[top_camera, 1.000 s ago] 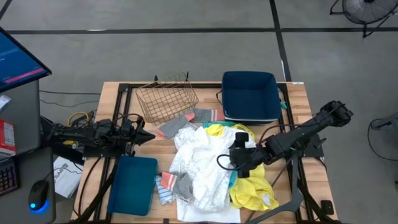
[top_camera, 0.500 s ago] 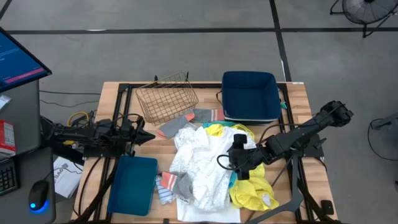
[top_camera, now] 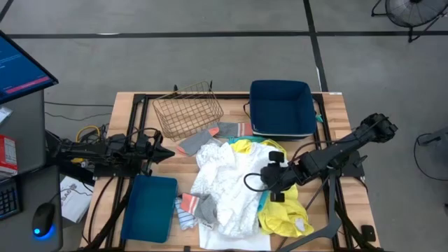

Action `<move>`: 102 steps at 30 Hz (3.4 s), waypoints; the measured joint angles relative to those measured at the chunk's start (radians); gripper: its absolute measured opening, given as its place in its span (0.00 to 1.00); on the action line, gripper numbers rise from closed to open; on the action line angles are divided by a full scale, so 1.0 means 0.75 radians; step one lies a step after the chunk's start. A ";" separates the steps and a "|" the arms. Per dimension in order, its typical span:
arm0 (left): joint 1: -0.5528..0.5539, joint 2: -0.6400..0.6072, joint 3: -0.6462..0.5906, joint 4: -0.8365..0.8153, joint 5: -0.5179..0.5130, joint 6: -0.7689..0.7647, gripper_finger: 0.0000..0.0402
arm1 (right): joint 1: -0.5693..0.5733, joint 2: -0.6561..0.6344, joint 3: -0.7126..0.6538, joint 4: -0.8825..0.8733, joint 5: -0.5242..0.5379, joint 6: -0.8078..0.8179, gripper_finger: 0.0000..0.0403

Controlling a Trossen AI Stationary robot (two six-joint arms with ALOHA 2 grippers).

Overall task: Pick & Place Cloths
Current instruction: Put the white shirt into the dark blue bin

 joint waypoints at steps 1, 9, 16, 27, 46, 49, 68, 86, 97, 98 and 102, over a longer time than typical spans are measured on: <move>0.000 0.000 0.000 0.000 0.000 0.000 0.00 | -0.001 0.000 -0.001 -0.007 0.000 -0.015 0.24; 0.000 0.000 0.000 0.000 0.000 0.000 0.00 | -0.032 0.002 0.075 0.017 0.024 -0.105 0.01; 0.000 0.000 0.000 0.000 0.000 0.000 0.00 | -0.073 0.002 0.439 0.111 0.104 -0.278 0.00; 0.000 0.000 0.000 0.000 0.000 0.000 0.00 | -0.278 0.000 1.196 0.129 0.087 -0.439 0.00; 0.000 0.000 0.000 0.002 0.000 0.000 0.00 | -0.660 -0.111 1.766 0.440 0.707 -1.328 0.00; 0.000 0.001 0.000 0.005 0.000 0.000 0.00 | -0.768 -0.125 1.780 0.477 0.709 -1.349 0.00; 0.000 0.000 0.000 0.022 0.000 0.000 0.00 | -1.096 0.050 1.778 0.123 0.209 -1.058 0.00; 0.000 -0.001 0.000 0.032 0.000 0.000 0.00 | -1.437 0.160 1.777 -0.667 0.320 -0.858 0.00; 0.000 -0.001 0.000 0.035 0.000 0.000 0.00 | -1.696 -0.036 1.780 -0.836 0.338 -0.744 0.00; 0.000 -0.001 0.000 0.035 0.000 0.000 0.00 | -1.707 -0.038 1.780 -0.840 0.332 -0.729 0.00; 0.000 -0.001 0.000 0.040 0.000 0.000 0.00 | -1.713 -0.022 1.778 -0.801 0.282 -0.721 0.00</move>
